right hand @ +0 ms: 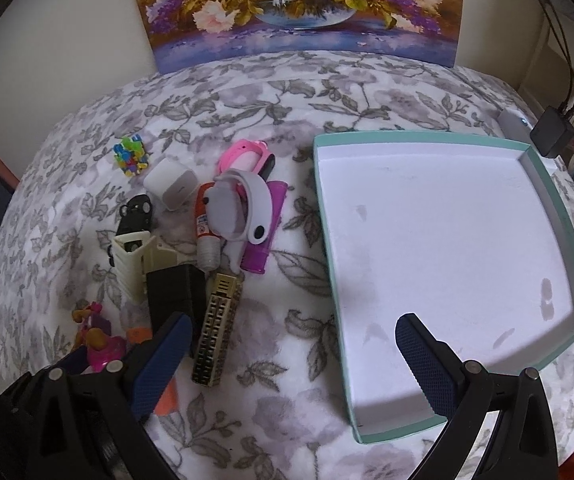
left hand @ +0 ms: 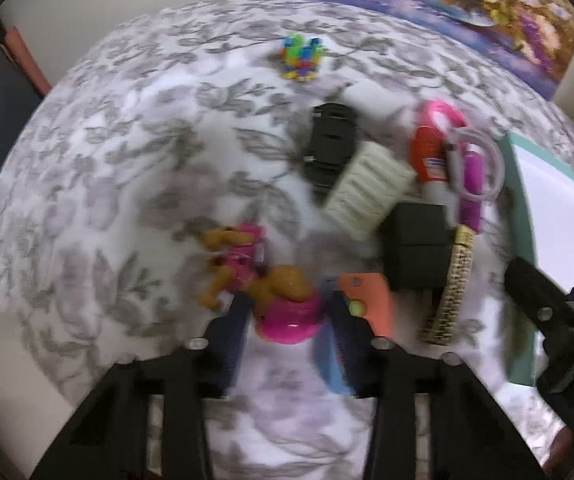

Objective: Organize rigid objects
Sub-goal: 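Lower the left tool onto the pink toy dog while the right tool approaches the orange toy gun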

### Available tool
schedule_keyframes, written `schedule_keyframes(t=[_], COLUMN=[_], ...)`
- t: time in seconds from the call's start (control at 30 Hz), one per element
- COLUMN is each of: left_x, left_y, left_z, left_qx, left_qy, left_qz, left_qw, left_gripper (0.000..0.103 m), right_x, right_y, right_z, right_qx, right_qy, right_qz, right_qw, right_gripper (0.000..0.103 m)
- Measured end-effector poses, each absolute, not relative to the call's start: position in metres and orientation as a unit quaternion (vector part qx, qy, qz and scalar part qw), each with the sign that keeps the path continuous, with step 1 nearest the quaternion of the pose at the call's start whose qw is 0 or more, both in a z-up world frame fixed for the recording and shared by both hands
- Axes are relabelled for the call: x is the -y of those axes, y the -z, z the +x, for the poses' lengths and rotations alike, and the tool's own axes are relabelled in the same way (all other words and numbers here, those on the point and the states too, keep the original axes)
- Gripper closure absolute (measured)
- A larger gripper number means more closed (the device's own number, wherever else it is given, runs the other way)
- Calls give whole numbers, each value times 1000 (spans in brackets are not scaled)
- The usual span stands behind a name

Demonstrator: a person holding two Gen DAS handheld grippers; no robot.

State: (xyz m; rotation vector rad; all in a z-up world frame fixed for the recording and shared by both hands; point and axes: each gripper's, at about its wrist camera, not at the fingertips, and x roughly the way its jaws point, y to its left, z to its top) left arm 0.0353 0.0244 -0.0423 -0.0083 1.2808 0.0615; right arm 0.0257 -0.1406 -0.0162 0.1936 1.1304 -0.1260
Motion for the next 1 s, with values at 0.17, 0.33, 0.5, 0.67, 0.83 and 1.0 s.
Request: schedule_keyframes(t=[0.17,0.33,0.5,0.67,0.83,1.0], left_x=[-36,-32,-28,-48,-64,-86], left_y=[43,41,42,43,43,28], left_z=[36,31,33,32,27,20], left_qx=[-601,-600,-602,-599,-597,-571], left_qy=[-12,10,12,6,13,-15], left_qz=[-48,-50,-43,-88,-136,-158], left_qw=[798,798,798,796,790,805], left_gripper=[62,46,46,63,63,63], right_x=[136,137,139,135,132,122], right_y=[18,16,15,16,17,19], right_z=[27,26,26,26,25,24], right_qx=[-536,-533,-532,-535,-539,-545], right_qy=[41,41,41,30,21,-2], right_qz=[103,109,115,115,116,114], right_qw=[837,838,838,836,834,831], right_gripper=[0,0,0,3,6,10])
